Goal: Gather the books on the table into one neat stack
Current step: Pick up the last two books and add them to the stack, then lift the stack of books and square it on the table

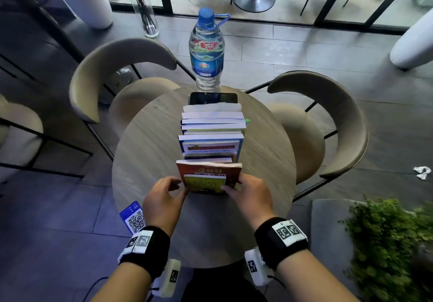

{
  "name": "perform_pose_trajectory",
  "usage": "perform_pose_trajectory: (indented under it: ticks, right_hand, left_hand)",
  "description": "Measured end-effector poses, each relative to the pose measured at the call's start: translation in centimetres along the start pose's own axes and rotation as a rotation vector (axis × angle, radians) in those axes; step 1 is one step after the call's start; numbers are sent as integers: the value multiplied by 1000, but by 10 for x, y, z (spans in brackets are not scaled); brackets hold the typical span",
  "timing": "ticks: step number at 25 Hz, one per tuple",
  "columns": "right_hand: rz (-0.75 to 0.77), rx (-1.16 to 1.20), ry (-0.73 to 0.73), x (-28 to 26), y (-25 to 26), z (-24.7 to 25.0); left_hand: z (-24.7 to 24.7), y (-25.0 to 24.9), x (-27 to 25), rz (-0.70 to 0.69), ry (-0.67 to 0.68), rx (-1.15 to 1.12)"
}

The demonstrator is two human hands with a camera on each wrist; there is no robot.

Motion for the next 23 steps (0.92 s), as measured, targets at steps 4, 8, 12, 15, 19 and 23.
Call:
perform_pose_trajectory:
  ticks: [4, 8, 12, 15, 19, 23]
  right_hand:
    - [-71, -31, 34, 0, 5, 3]
    - [-91, -77, 77, 4, 8, 3]
    - [-137, 22, 120, 0, -10, -6]
    - [-150, 329, 251, 8, -31, -12]
    - [-51, 444, 404, 44, -37, 18]
    - [126, 426, 518, 69, -19, 17]
  left_hand:
    - [-2, 3, 5, 17, 57, 78]
    - [-17, 17, 15, -1, 215, 27]
    - [-26, 24, 24, -33, 357, -65]
    - [-26, 28, 31, -37, 454, -114]
    - [-13, 22, 54, -184, 573, -88]
    - [-11, -5, 80, -393, 627, -40]
Point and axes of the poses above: each hand's wrist, its own x-axis towards the middle knuckle, its own z-axis out of the back of the hand, y = z × x, the point moved 7 cm from there along x, towards the middle knuckle, and after that the axes turned 1 degree about -x, right-handed, at the moved point
